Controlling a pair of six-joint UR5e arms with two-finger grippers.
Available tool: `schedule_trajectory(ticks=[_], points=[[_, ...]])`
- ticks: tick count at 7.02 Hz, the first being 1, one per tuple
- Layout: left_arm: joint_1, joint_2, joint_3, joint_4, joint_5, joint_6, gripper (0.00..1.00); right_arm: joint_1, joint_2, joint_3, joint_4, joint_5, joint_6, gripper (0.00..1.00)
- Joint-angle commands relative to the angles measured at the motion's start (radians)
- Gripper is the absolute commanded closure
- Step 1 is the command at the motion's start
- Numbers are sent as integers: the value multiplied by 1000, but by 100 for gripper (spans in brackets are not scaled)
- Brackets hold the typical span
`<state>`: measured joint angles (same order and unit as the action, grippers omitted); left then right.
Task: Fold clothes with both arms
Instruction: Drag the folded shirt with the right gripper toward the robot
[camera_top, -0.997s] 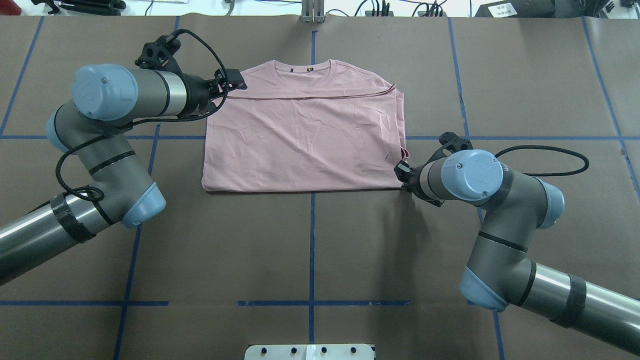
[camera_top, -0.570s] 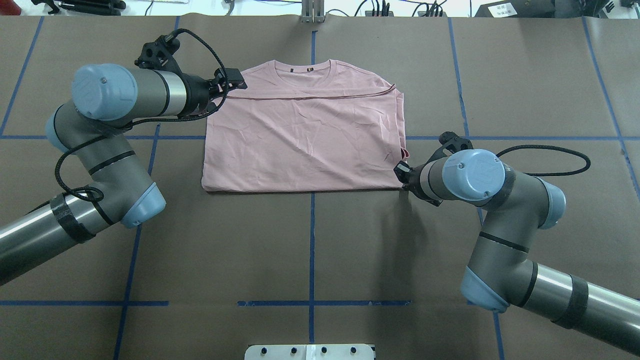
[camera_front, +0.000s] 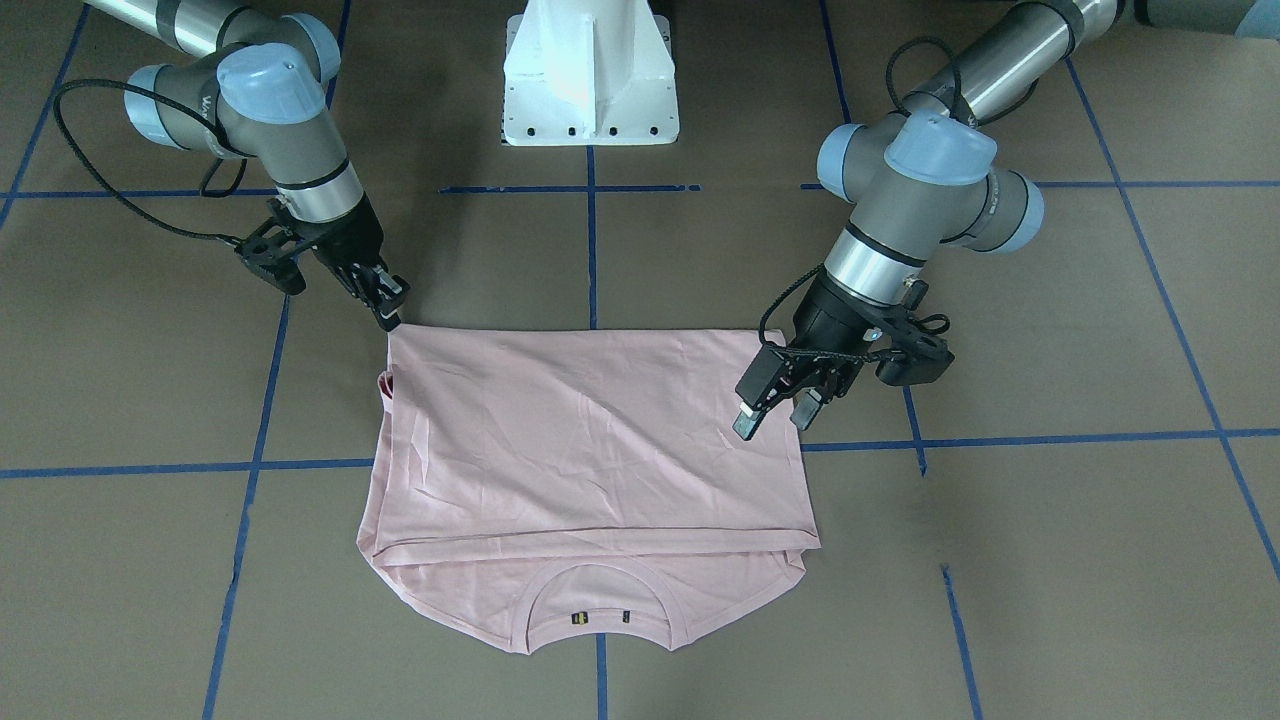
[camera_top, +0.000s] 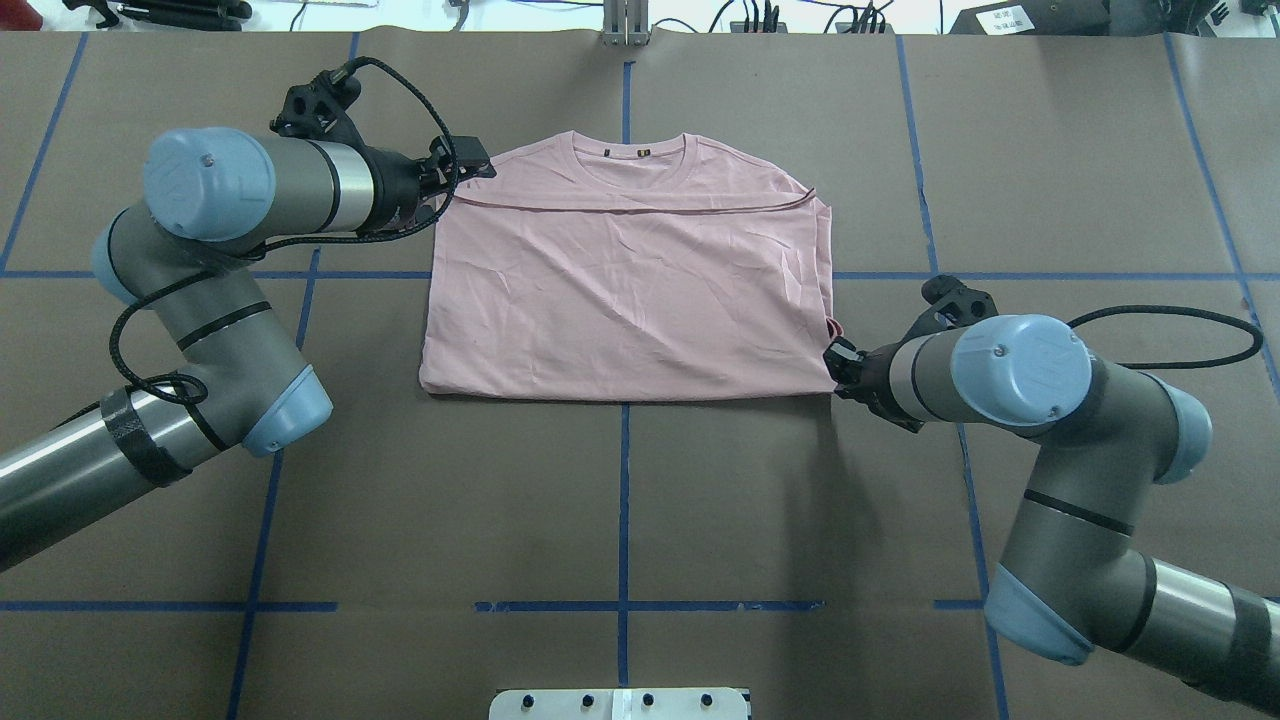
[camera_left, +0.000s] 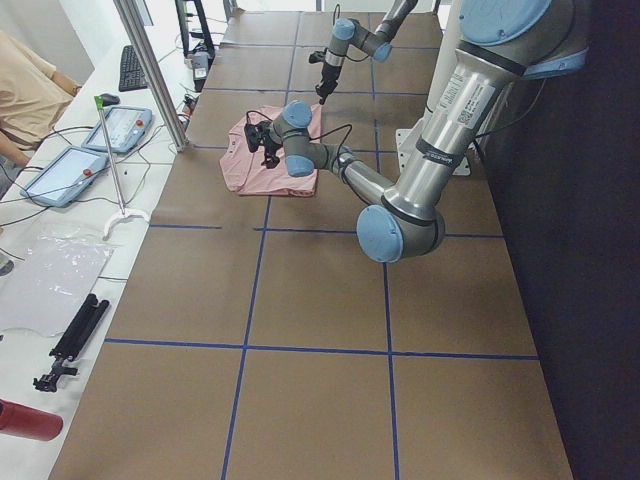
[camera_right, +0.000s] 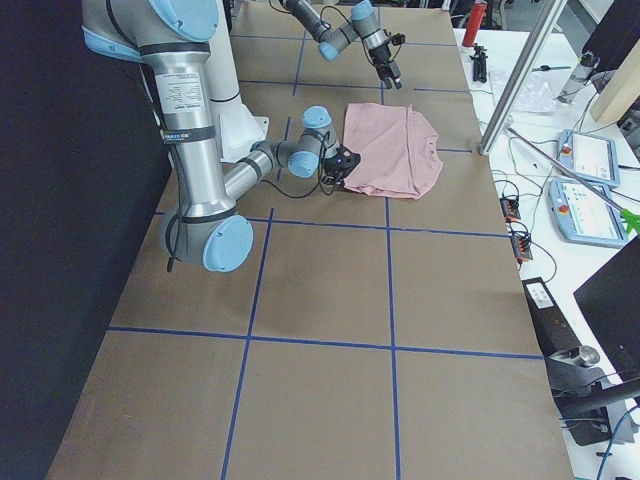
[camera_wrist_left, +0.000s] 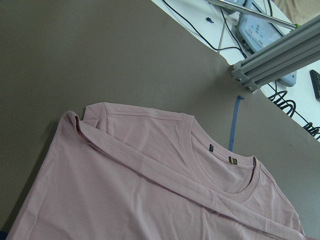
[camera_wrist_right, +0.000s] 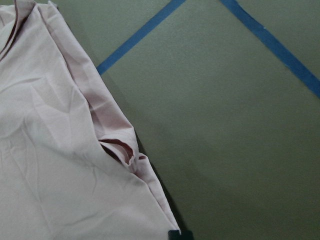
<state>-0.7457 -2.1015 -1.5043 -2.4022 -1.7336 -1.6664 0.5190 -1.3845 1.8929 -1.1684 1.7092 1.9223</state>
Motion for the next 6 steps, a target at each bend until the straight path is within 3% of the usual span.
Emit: schedule_trajectory(ticks=[1,2,3,5,6], points=[[3,-2,-14,0,-3,-22,0,-63,-144,176,-1,29,47,100],[5,-2,-19,-2,-3,-23,0,-115,-241,286,2,67,101,100],[5,0,-25,-3,-3,-23,0,-194,-260,343,3,107,177,100],[5,0,-28,-6,-4,-23,0,-357,-286,344,3,96,205,97],[8,1,-45,0,-6,-23,0,-359,-286,344,3,93,208,1]])
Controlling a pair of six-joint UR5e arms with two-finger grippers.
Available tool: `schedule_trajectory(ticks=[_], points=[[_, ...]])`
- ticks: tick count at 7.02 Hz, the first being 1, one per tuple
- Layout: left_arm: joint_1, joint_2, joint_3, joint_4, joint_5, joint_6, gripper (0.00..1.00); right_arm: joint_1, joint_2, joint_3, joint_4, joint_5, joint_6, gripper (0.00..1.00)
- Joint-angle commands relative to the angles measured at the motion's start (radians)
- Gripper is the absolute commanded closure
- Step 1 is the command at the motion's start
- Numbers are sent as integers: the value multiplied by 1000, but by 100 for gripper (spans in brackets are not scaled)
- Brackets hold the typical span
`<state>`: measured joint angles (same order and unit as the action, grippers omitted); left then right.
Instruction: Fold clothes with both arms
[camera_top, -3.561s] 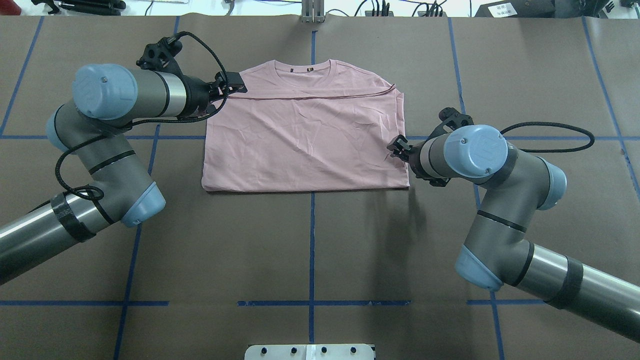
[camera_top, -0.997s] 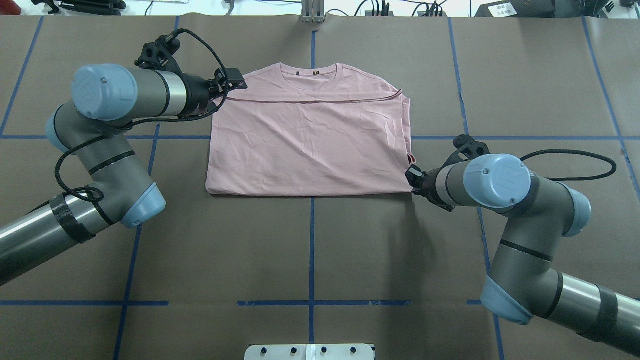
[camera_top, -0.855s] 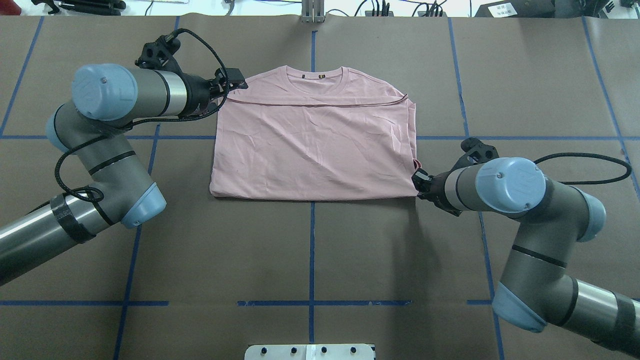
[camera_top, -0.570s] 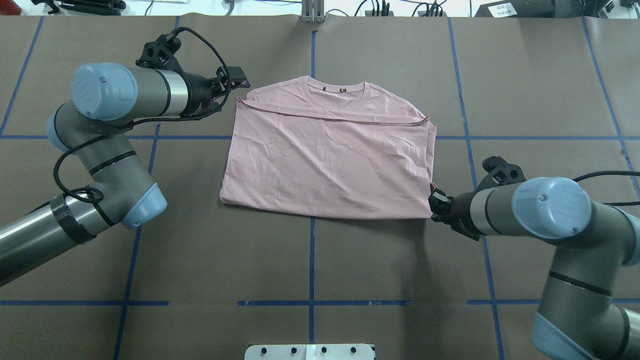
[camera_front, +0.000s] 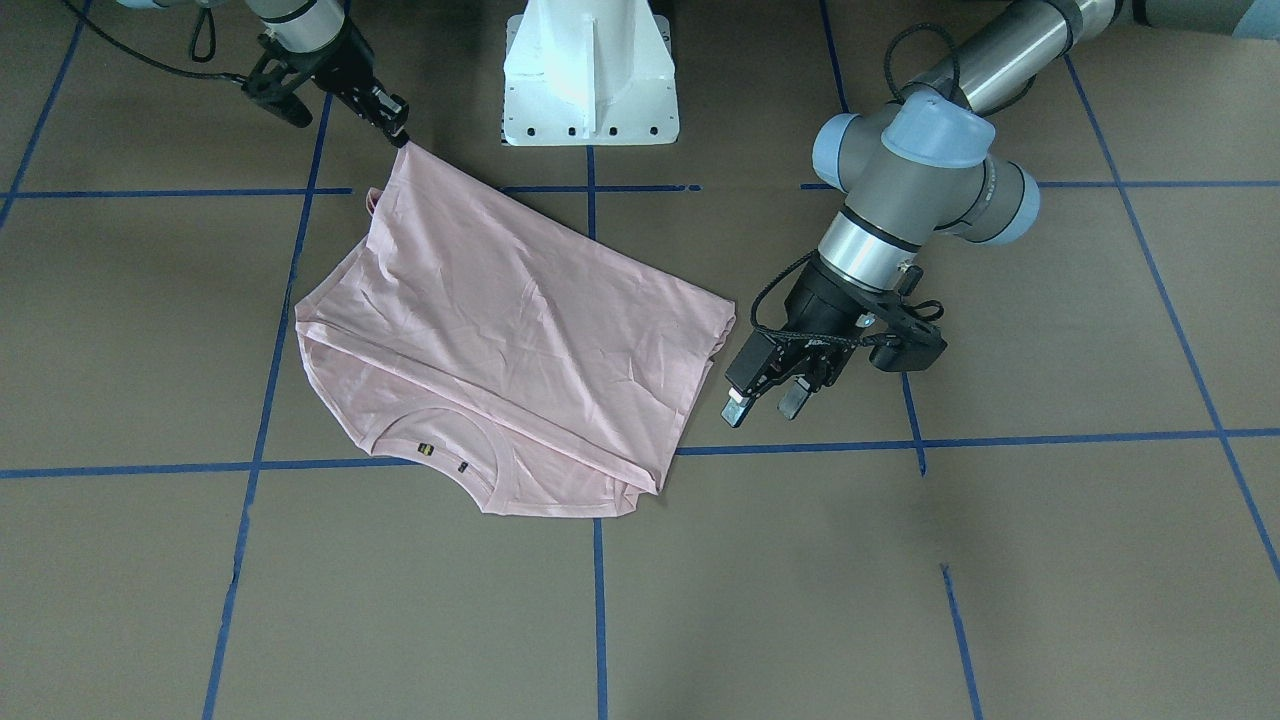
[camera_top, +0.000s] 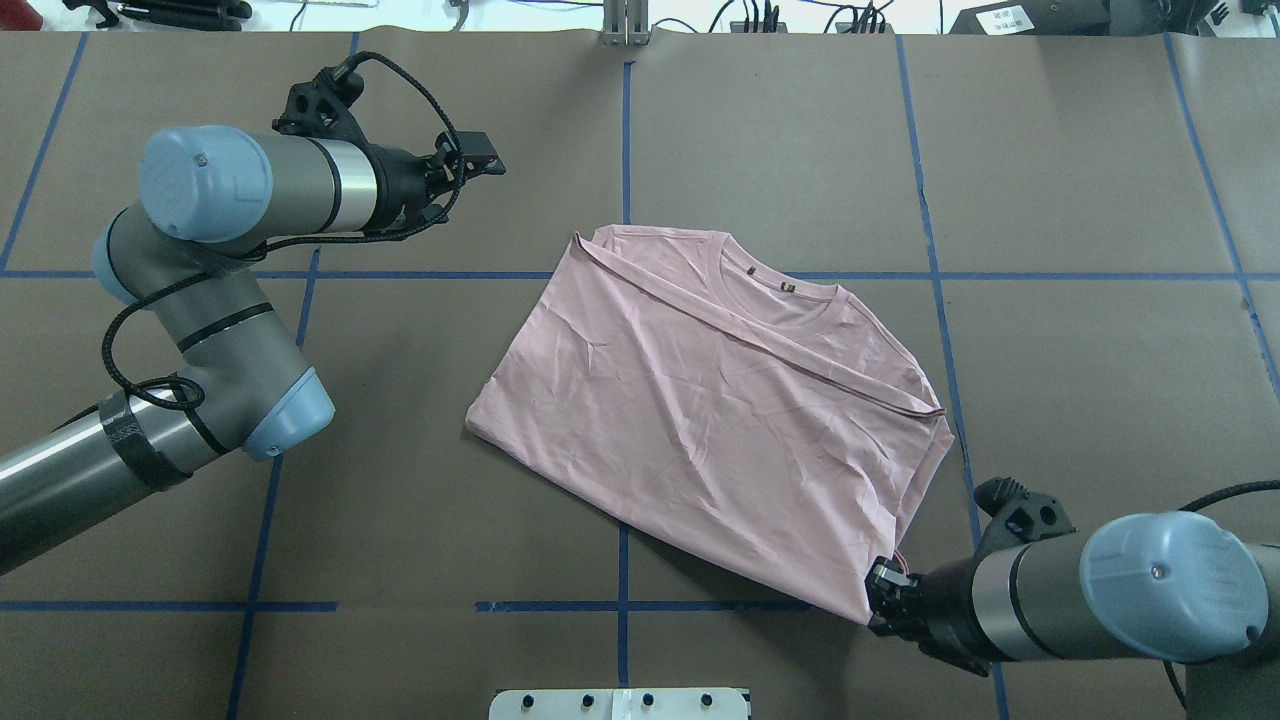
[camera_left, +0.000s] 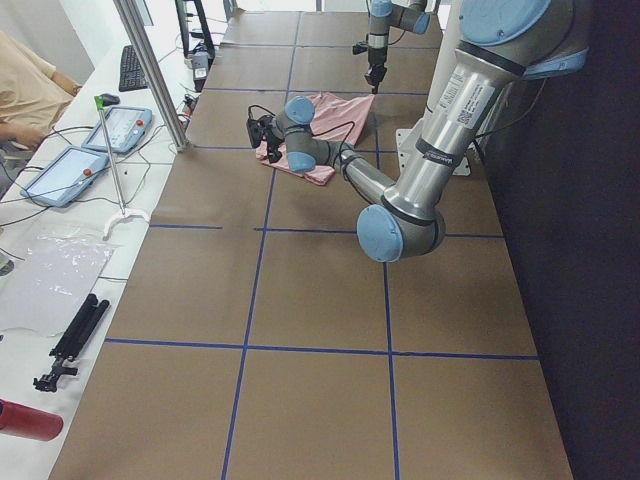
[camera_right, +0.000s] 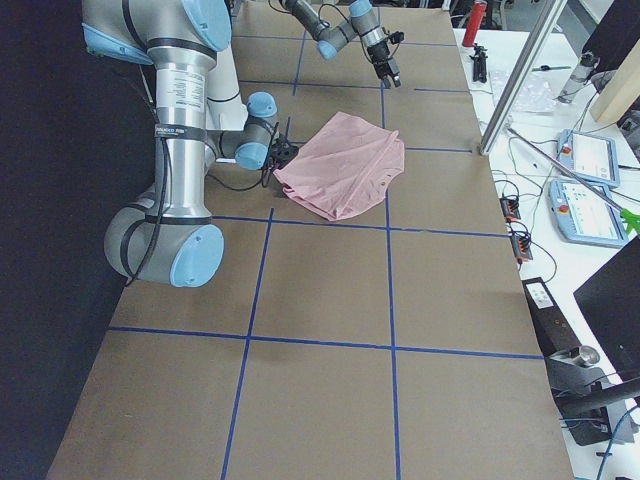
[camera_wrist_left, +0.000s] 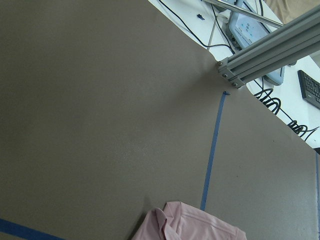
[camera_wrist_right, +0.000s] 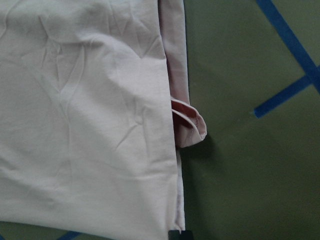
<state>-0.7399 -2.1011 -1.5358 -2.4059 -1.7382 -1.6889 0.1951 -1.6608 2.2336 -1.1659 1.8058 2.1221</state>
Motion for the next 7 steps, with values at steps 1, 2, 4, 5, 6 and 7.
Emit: schedule_trajectory(ticks=[1,2,4,5,6,7], points=[[46,12,-27,5,5,-5,0,-36,-8,-2,0,-3,9,0],[84,56,-99,13,6,-97,0,-4,-1,9,0,-2,7,0],[216,90,-271,354,38,-117,0,162,12,95,12,27,6,0],[300,89,-282,469,98,-117,0,228,62,69,11,11,-4,0],[321,90,-277,514,124,-117,0,283,105,19,9,9,-7,0],[324,104,-271,546,126,-117,0,293,108,-6,9,3,-13,0]])
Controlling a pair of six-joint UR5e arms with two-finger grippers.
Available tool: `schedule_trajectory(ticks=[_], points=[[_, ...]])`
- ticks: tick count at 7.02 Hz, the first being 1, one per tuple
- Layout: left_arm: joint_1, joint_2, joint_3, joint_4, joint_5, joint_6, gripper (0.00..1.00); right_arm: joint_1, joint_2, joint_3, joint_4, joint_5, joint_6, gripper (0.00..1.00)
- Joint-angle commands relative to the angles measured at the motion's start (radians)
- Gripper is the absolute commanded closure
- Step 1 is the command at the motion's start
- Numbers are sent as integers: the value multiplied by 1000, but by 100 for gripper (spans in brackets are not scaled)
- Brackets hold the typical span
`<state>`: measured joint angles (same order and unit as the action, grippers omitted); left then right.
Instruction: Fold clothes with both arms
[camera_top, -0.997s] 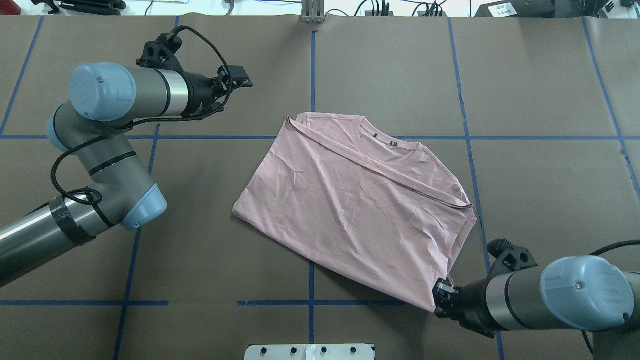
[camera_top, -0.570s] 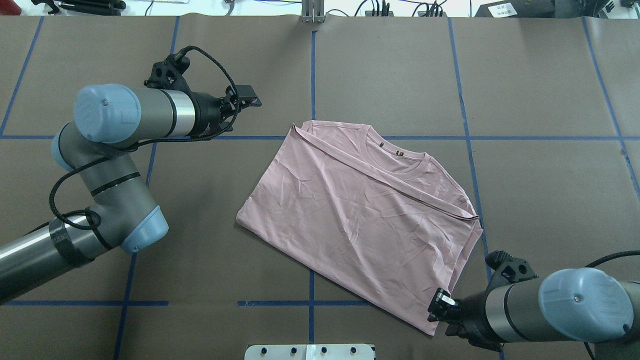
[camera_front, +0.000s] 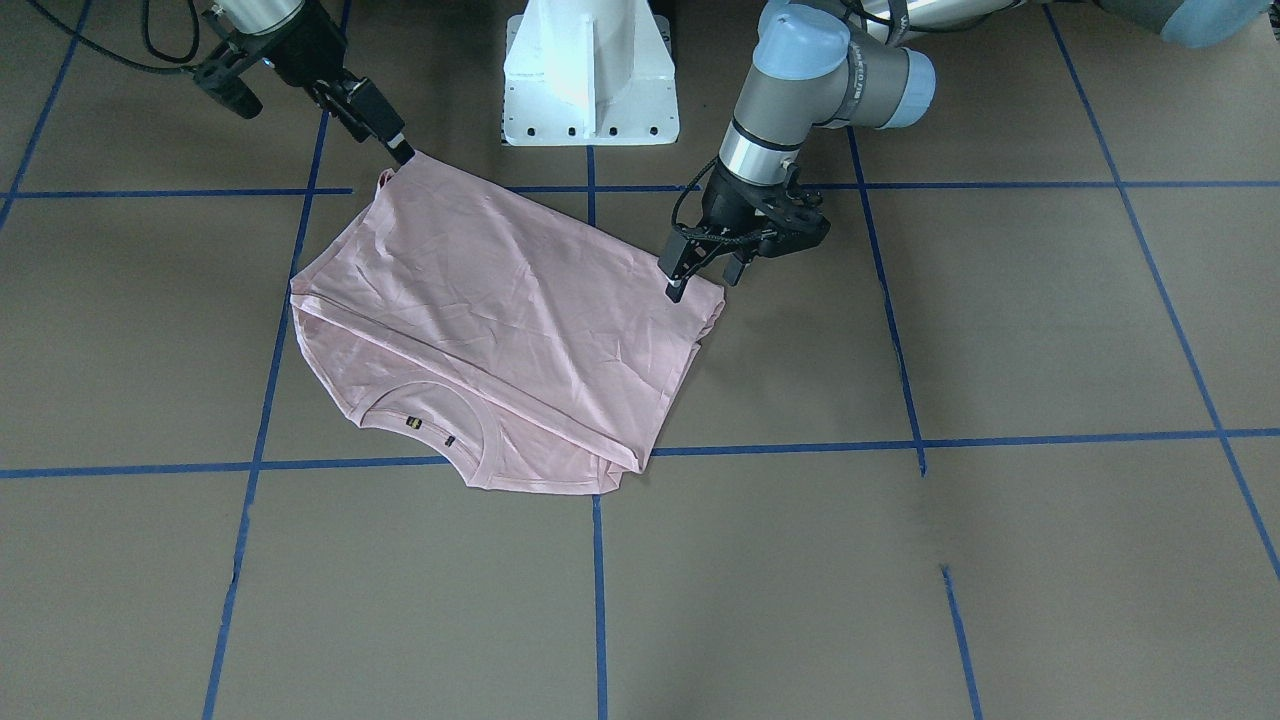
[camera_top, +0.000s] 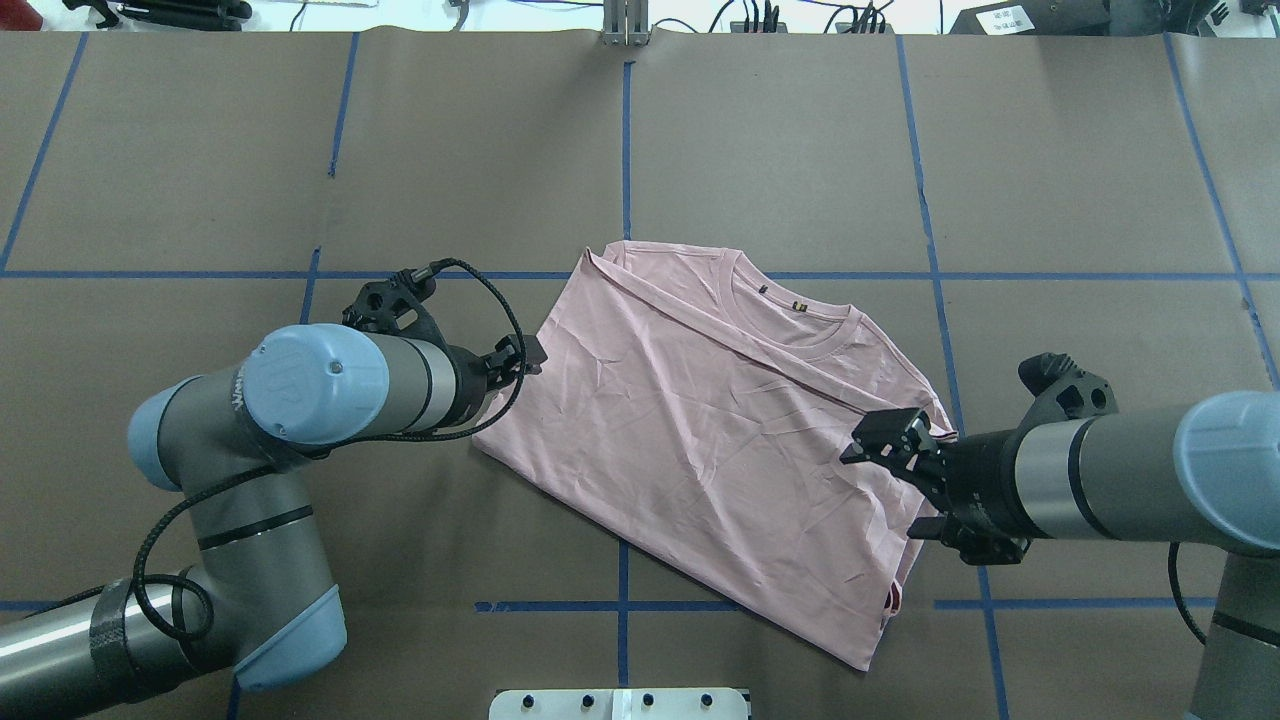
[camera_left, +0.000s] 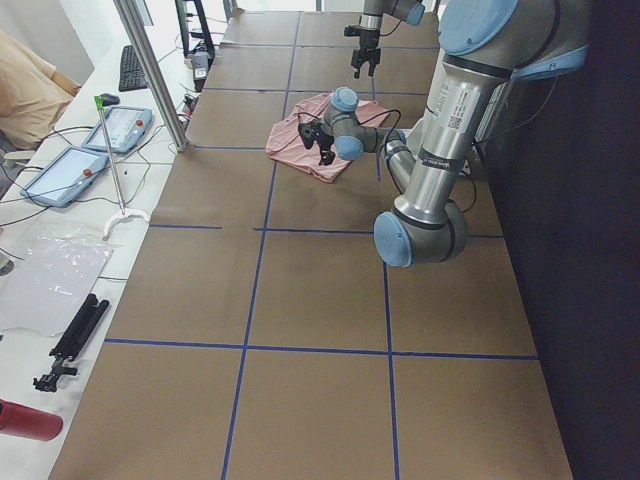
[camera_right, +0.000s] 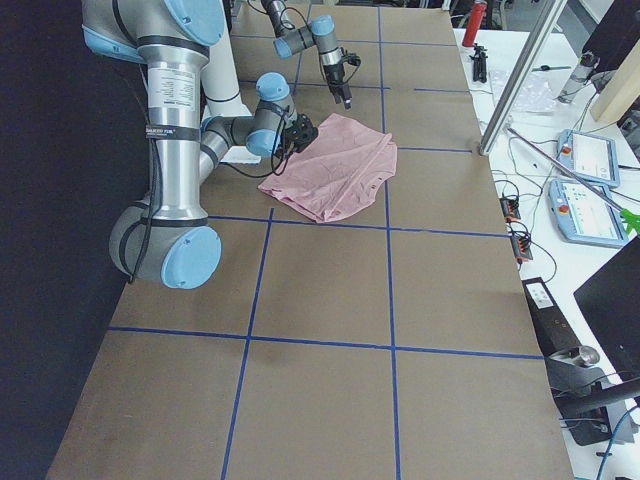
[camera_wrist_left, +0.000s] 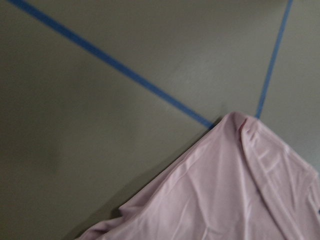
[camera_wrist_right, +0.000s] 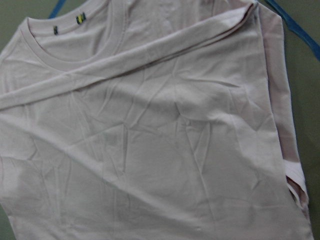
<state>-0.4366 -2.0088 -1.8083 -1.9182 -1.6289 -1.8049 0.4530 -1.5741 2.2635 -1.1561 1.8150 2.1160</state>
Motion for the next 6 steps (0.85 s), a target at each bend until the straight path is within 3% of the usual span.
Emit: schedule_trajectory(ticks=[1,4,5,6], points=[[28,16,6,65,17,-1,1,33,22,-54,1,-8,-7,0],[45,5,61,62,20,-1,11,29,25,-68,1,-9,-8,0],[45,2,60,62,18,-2,21,29,28,-71,1,-9,-8,0],[45,2,60,64,18,-4,41,27,29,-75,1,-9,-8,0]])
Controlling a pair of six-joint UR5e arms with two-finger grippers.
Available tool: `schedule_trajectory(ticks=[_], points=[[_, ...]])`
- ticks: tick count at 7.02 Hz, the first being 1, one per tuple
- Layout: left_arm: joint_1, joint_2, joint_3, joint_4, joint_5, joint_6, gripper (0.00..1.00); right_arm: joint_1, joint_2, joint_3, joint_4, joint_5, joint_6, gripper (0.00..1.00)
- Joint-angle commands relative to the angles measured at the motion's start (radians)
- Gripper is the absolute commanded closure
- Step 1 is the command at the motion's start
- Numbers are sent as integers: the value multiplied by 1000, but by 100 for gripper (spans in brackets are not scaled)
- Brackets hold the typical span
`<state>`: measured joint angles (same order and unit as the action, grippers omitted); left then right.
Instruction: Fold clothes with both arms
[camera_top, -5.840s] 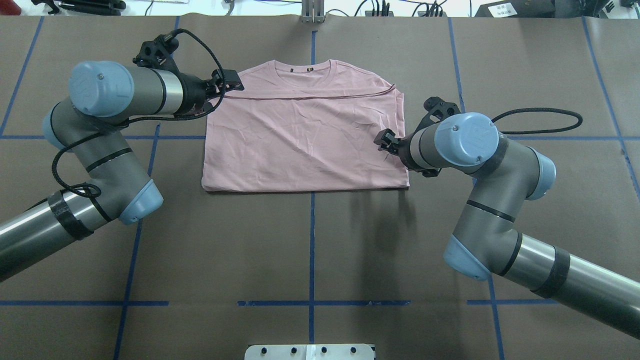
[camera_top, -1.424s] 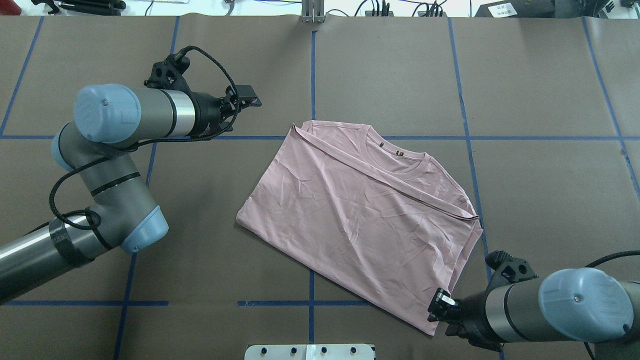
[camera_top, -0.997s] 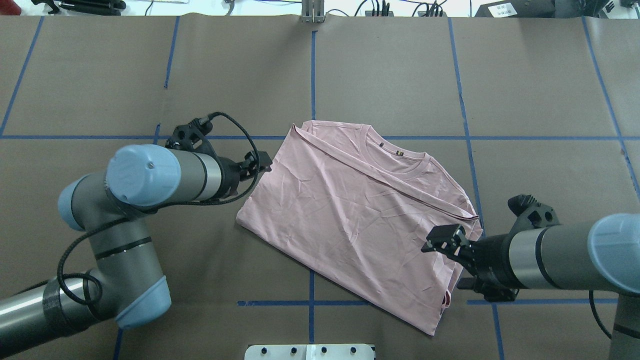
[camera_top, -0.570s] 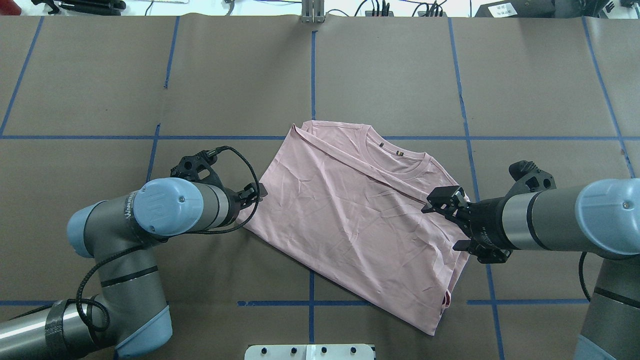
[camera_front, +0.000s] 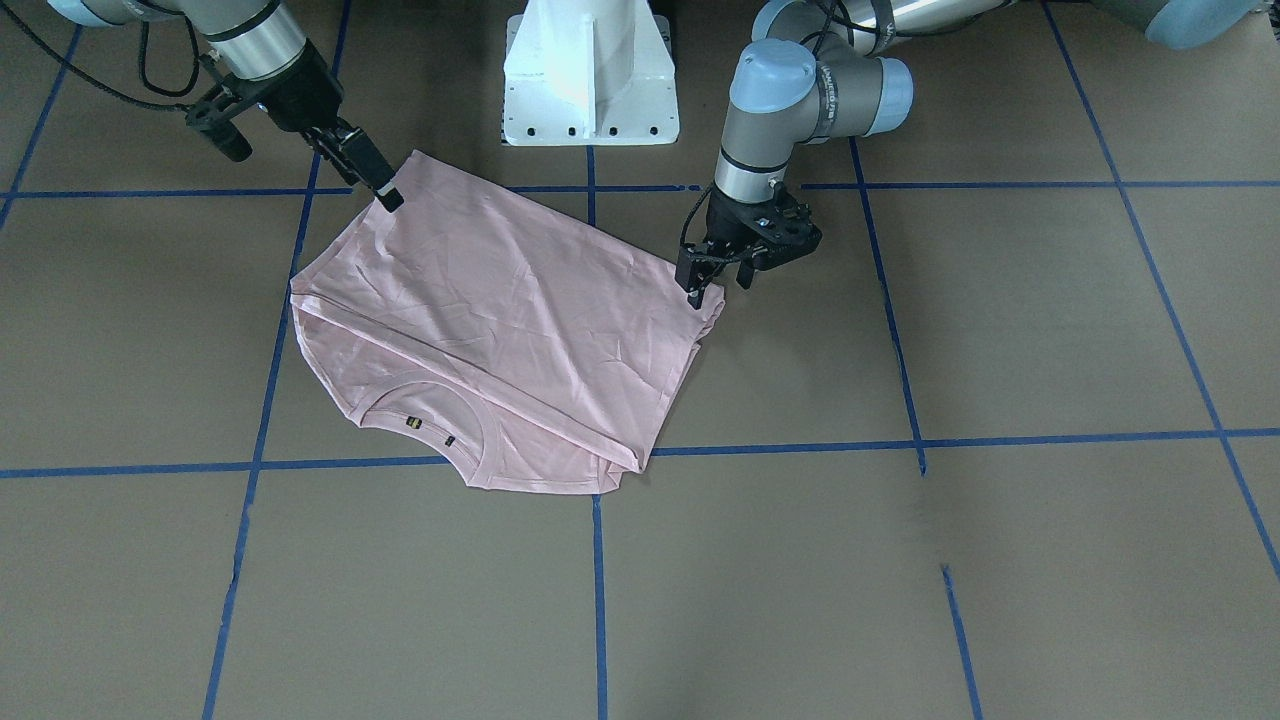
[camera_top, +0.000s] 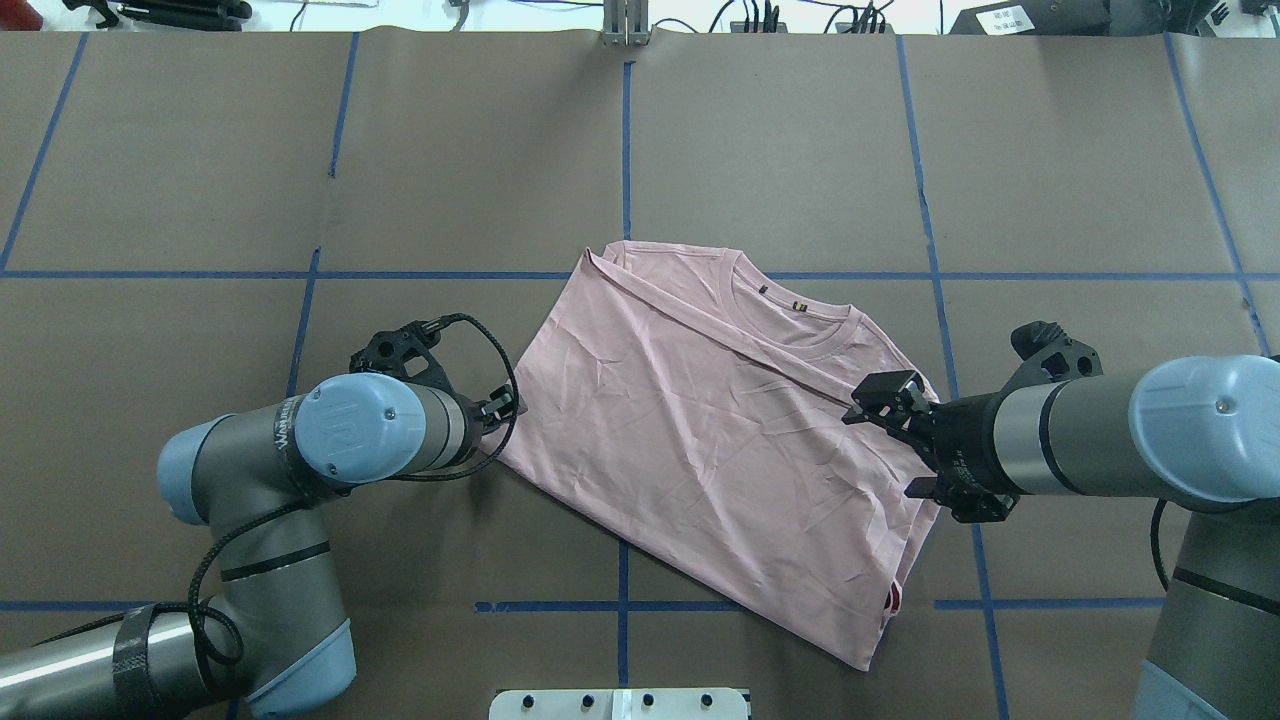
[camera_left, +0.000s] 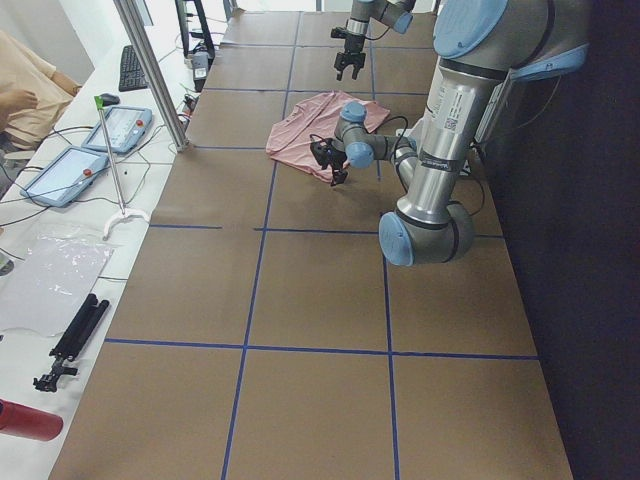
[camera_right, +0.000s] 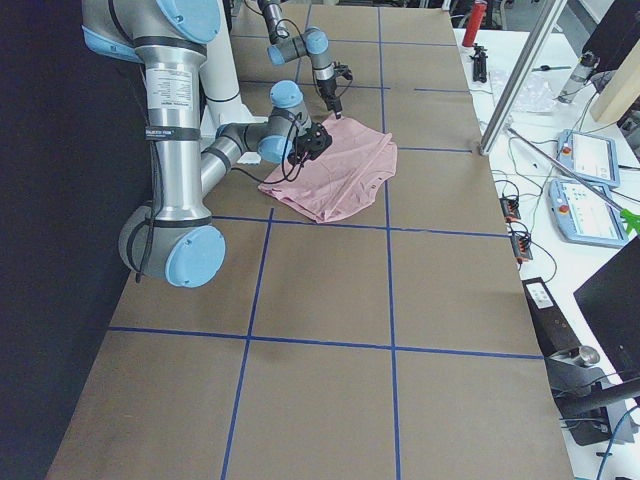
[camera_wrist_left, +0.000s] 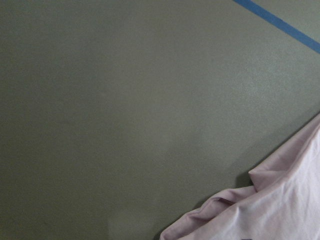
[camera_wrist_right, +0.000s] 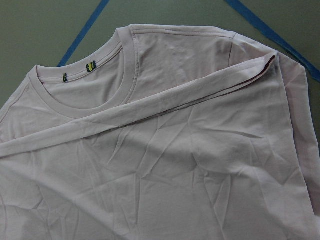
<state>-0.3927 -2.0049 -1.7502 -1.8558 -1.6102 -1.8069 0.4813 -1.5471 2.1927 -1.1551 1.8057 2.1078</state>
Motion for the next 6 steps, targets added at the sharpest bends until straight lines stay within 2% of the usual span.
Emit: schedule_trajectory(ticks=[1,2,4,6], points=[[2,0,0,1,0,-34,74,-1,4,-7,0,-8,0,0],[2,0,0,1,0,-35,100,-1,4,-7,0,-8,-3,0],[2,-2,-20,1,-2,-37,100,2,36,-27,-2,-9,-5,0],[-21,14,-100,15,-4,-16,100,3,47,-30,0,-11,-5,0]])
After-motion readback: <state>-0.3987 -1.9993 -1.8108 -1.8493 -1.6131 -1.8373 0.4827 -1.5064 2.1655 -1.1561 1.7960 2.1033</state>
